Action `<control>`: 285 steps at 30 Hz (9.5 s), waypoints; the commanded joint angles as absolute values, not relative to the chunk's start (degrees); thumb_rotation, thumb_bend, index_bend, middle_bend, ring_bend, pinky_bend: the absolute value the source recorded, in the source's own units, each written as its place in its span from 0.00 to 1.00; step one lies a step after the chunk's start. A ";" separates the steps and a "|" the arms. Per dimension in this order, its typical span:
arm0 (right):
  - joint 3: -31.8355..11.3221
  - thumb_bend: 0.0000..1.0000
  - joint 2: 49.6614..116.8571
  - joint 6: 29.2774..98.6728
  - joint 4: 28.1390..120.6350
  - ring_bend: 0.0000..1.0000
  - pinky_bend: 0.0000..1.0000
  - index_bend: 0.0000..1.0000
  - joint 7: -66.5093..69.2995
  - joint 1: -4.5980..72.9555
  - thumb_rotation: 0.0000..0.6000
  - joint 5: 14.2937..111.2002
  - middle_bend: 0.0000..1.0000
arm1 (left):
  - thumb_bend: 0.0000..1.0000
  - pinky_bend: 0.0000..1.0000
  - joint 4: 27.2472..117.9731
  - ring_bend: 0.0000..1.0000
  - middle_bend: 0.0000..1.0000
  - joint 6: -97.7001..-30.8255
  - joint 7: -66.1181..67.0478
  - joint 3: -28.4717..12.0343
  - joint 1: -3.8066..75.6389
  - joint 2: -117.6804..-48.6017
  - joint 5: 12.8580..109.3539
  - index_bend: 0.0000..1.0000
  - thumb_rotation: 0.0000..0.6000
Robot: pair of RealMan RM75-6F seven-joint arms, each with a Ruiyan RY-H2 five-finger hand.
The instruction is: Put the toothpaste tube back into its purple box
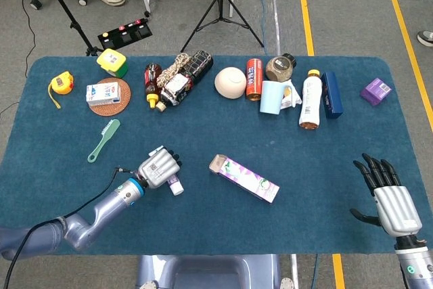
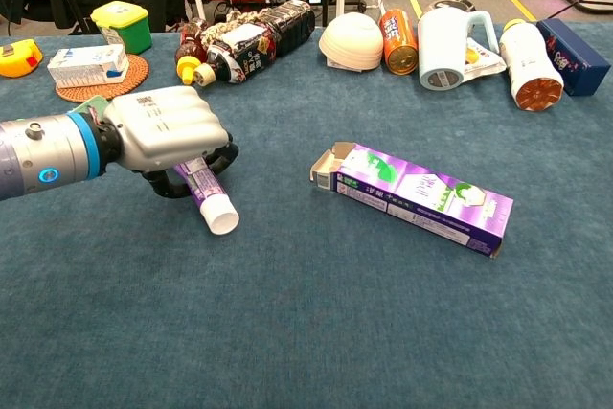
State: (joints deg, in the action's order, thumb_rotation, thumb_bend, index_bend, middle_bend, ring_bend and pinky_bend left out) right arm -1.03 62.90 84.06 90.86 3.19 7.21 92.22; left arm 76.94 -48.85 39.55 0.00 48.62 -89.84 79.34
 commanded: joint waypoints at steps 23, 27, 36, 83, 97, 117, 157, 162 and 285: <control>-2.88 0.07 63.92 65.54 97.22 0.00 0.00 0.08 -1.25 18.69 1.00 89.58 0.00 | 0.35 0.61 88.68 0.45 0.51 -58.89 23.15 -5.17 39.24 -64.54 72.49 0.59 1.00; -2.83 0.07 64.57 60.97 100.30 0.00 0.00 0.06 -1.57 21.76 1.00 89.42 0.00 | 0.35 0.61 88.19 0.45 0.51 -59.53 19.58 -5.56 38.24 -62.40 73.11 0.59 1.00; -4.36 0.05 72.46 55.98 99.68 0.00 0.00 0.05 -3.78 27.41 1.00 88.75 0.00 | 0.35 0.61 85.98 0.45 0.51 -59.63 14.30 -6.18 37.07 -60.93 73.82 0.59 1.00; -9.17 0.05 90.62 50.91 80.22 0.12 0.20 0.07 -17.44 35.39 1.00 73.33 0.15 | 0.35 0.60 80.05 0.45 0.51 -59.10 6.85 -6.29 34.99 -62.22 76.54 0.59 1.00; -9.86 0.29 95.21 52.65 74.27 0.49 0.66 0.38 -19.50 36.54 1.00 69.70 0.49 | 0.35 0.60 77.83 0.45 0.51 -58.13 5.07 -5.85 34.65 -62.74 77.16 0.59 1.00; -9.95 0.46 89.48 56.27 85.25 0.57 0.70 0.48 -11.18 39.55 1.00 80.14 0.58 | 0.35 0.60 91.87 0.45 0.51 -57.03 21.07 -6.41 37.92 -62.02 78.51 0.59 1.00; -12.31 0.48 93.30 62.76 95.26 0.57 0.71 0.48 -37.73 42.85 1.00 60.66 0.57 | 0.35 0.60 102.28 0.45 0.51 -67.03 67.60 -8.33 56.01 -84.52 42.59 0.59 1.00; -12.40 0.49 94.15 64.26 95.19 0.57 0.71 0.48 -39.36 42.93 1.00 59.56 0.57 | 0.35 0.61 102.24 0.45 0.51 -70.32 71.61 -8.07 57.28 -86.68 40.99 0.59 1.00; -4.92 0.06 92.99 52.45 64.78 0.19 0.47 0.00 -1.90 42.22 1.00 83.68 0.12 | 0.30 0.45 102.71 0.21 0.00 -64.89 21.35 -11.47 36.86 -57.11 54.73 0.00 1.00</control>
